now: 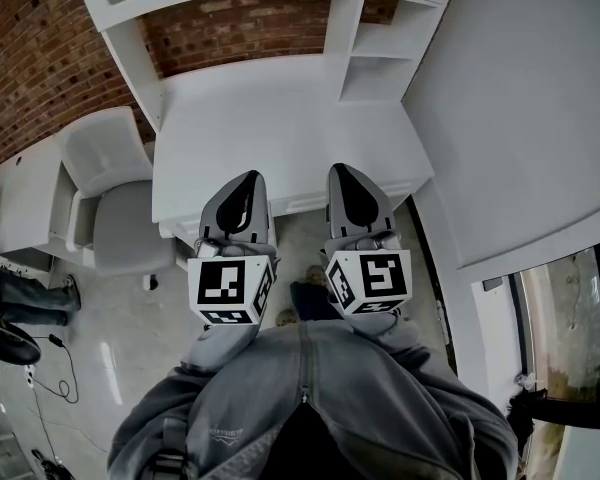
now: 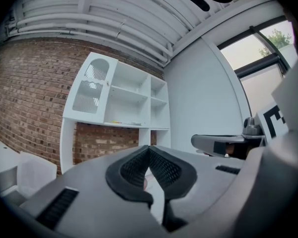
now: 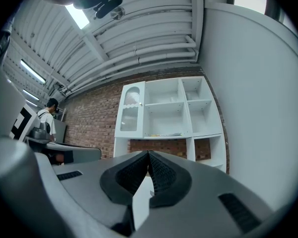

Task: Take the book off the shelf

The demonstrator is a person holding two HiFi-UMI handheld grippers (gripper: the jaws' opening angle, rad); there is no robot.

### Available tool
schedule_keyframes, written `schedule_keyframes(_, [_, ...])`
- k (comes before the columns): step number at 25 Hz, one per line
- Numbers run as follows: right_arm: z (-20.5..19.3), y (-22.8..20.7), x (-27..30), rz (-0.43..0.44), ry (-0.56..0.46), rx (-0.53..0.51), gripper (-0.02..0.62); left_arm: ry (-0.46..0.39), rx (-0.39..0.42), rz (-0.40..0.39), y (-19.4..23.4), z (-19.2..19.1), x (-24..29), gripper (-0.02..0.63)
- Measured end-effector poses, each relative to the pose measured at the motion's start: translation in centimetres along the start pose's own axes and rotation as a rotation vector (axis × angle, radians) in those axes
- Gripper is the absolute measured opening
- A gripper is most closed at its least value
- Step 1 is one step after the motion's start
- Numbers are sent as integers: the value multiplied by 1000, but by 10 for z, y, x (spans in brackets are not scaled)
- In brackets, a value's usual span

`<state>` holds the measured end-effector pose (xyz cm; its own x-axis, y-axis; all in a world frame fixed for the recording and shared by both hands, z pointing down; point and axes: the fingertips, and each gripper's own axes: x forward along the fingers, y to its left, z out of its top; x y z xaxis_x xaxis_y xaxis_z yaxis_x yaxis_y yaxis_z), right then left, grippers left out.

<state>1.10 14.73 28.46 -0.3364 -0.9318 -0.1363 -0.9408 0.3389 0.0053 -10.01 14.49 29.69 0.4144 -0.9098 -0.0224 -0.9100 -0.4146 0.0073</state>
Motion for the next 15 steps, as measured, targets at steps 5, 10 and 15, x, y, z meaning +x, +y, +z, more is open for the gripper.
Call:
schedule_keyframes(5, [-3, -7, 15, 13, -6, 3, 26, -10, 4, 5, 5, 1, 16, 8])
schedule_keyframes(10, [-3, -14, 37, 28, -16, -4, 26, -15, 1, 11, 13, -1, 37, 6])
schedule_keyframes(15, [-13, -30, 69, 38, -12, 12, 26, -9, 7, 20, 22, -4, 70, 8])
